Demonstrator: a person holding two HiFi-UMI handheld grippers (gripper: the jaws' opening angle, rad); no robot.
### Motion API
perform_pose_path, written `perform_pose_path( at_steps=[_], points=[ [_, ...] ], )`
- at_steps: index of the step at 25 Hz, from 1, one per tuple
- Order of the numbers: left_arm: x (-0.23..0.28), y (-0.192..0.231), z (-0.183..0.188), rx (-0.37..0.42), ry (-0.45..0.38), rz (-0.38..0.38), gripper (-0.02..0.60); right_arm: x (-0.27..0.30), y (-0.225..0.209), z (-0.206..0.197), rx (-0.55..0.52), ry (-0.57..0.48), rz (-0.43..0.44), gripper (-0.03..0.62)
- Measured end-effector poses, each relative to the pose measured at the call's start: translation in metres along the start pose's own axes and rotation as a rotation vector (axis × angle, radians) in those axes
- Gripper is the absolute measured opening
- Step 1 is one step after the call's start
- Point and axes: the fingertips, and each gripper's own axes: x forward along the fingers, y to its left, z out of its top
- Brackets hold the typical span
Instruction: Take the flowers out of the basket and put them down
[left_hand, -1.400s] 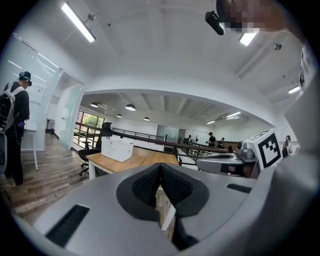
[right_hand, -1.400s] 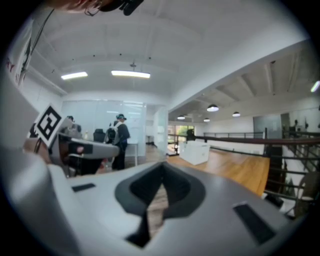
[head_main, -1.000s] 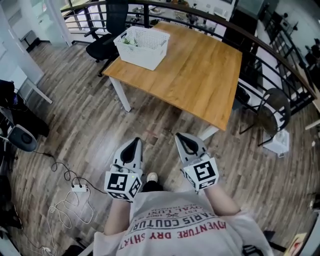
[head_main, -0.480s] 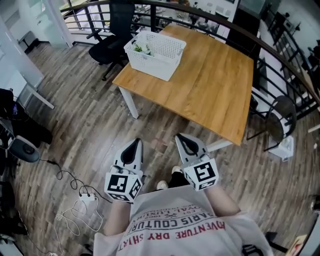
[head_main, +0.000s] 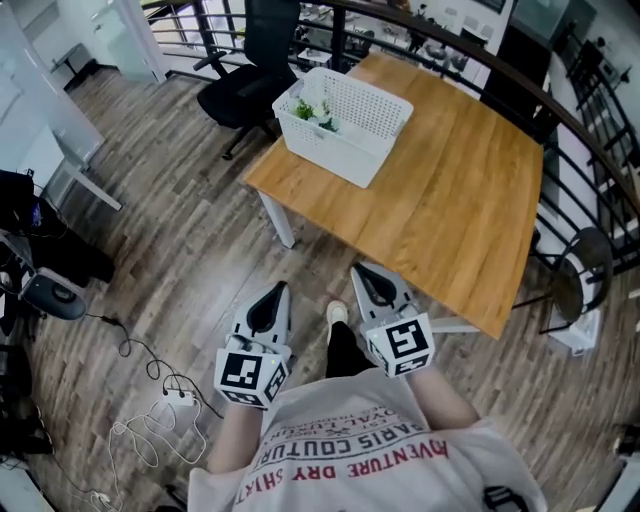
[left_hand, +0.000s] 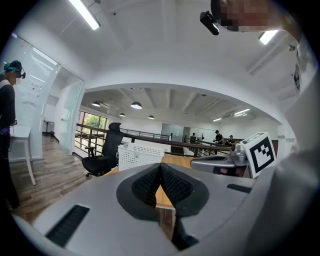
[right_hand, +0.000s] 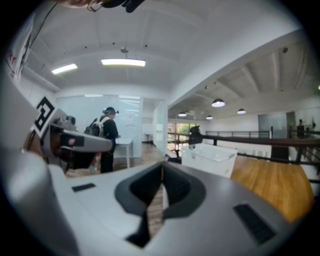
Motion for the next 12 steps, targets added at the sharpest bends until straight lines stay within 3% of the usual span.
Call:
perform_pose_path(
  at_steps=[12],
  points=[
    [0.175,0.081,0.072,0.002,-0.071,0.033,0.026,0.151,-0.131,0.059,-0.048,-0.033,0.019,0.029]
  ],
)
